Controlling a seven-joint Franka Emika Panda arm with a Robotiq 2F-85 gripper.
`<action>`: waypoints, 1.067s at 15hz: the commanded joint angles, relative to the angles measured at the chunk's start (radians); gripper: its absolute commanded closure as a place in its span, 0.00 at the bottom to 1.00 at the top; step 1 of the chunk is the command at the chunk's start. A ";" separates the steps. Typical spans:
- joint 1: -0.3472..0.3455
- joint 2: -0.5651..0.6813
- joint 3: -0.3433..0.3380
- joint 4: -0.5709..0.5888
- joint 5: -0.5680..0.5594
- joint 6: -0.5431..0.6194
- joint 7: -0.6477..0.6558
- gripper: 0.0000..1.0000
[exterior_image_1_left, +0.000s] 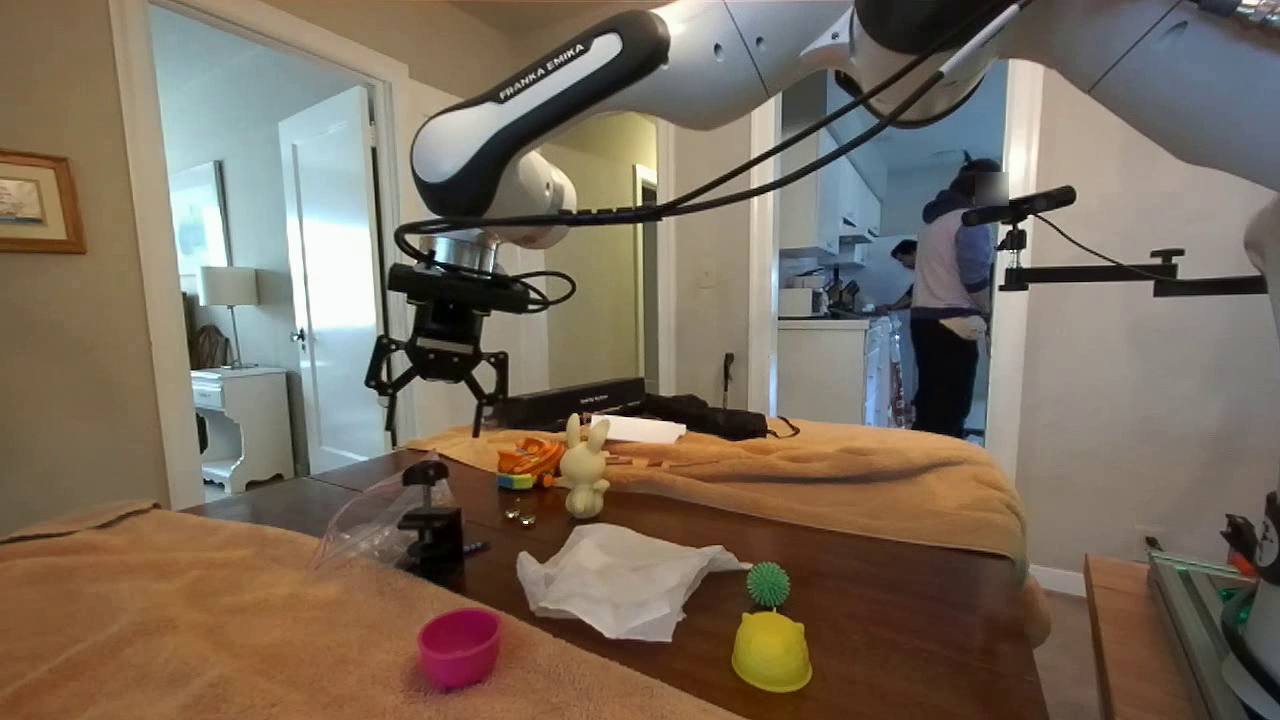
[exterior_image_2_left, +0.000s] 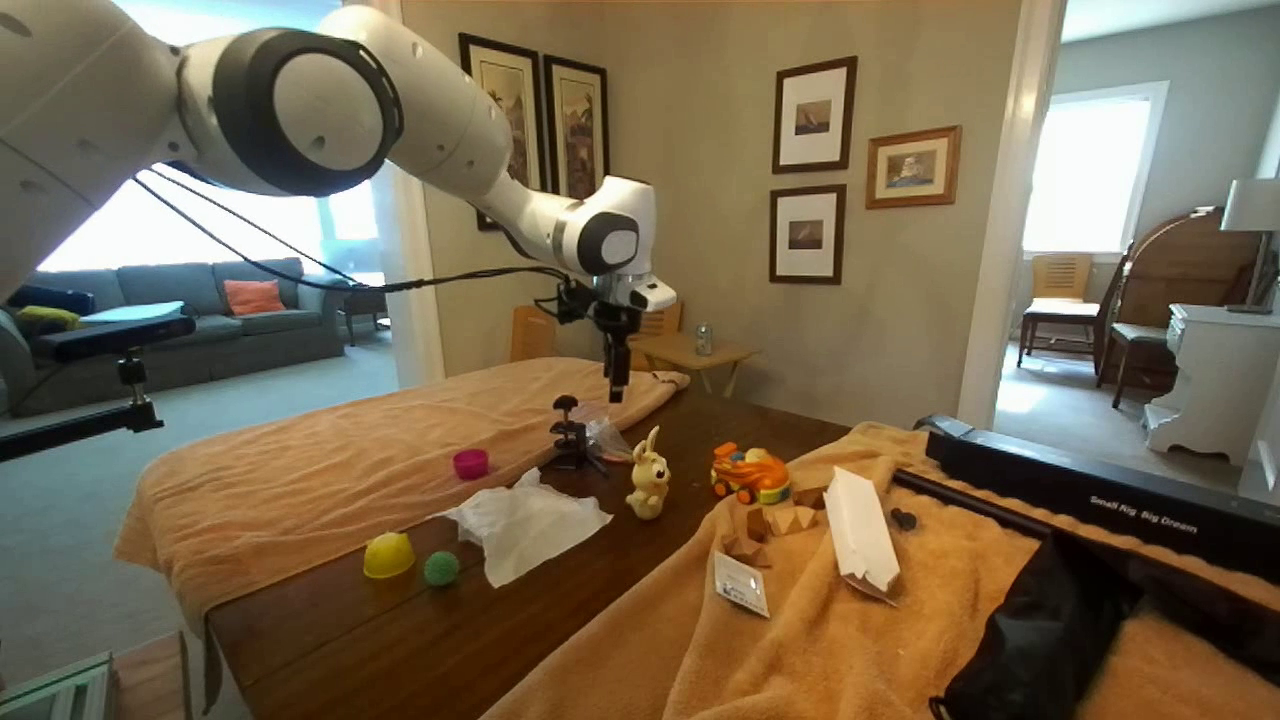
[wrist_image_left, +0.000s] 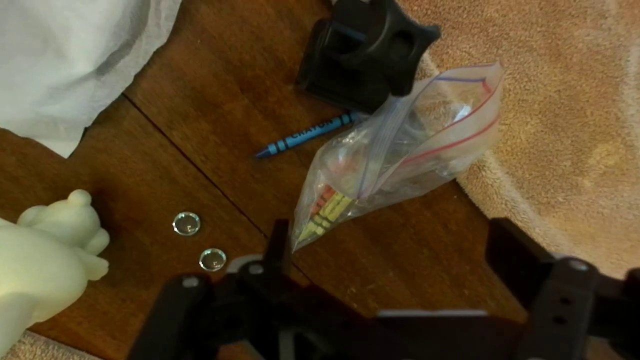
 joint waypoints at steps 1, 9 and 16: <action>0.012 0.063 -0.006 0.104 0.040 -0.080 0.024 0.00; 0.019 0.126 -0.006 0.186 0.038 -0.144 0.034 0.00; 0.026 0.190 -0.004 0.268 0.034 -0.153 0.029 0.00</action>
